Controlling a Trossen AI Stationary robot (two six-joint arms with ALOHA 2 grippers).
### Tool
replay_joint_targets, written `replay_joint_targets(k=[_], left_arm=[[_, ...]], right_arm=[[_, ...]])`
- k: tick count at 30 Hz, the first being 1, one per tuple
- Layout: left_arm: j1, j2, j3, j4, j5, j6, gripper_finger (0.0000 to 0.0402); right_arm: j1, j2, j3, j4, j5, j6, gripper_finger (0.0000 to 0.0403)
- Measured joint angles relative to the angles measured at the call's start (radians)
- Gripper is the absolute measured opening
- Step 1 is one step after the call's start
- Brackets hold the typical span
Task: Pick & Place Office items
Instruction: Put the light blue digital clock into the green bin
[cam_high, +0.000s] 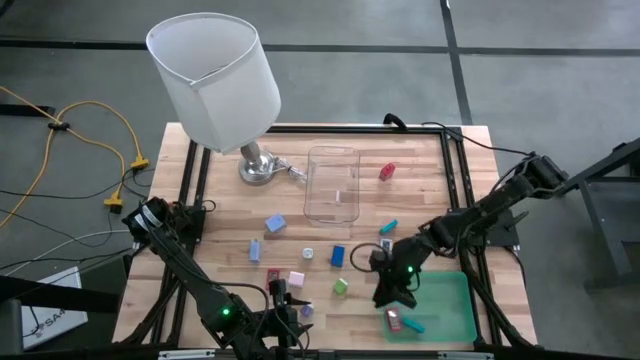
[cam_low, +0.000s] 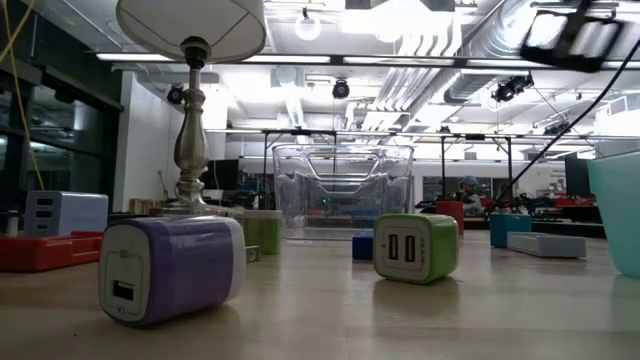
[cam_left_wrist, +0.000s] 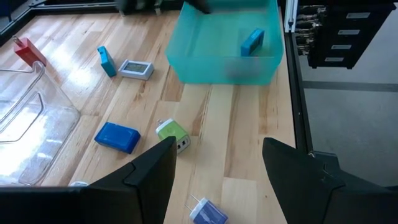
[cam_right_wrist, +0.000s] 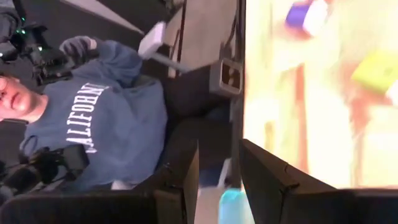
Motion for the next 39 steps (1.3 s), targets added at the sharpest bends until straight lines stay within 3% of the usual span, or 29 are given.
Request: replay_joint_targets(k=[10, 32, 39], left_arm=[[0.0, 0.0, 0.0, 0.002, -0.001, 0.057, 0.023], [0.033, -0.031, 0.0, 0.004, 0.0, -0.017, 0.023], [0.058, -0.036, 0.0, 0.0, -0.001, 0.018, 0.023]], right_arm=[[-0.143, -0.017, 0.0, -0.02, -0.047, -0.132, 0.0101], [-0.328, -0.016, 0.0, -0.54, -0.024, -0.543, 0.0101], [-0.366, -0.016, 0.0, -0.571, -0.027, -0.626, 0.0101]])
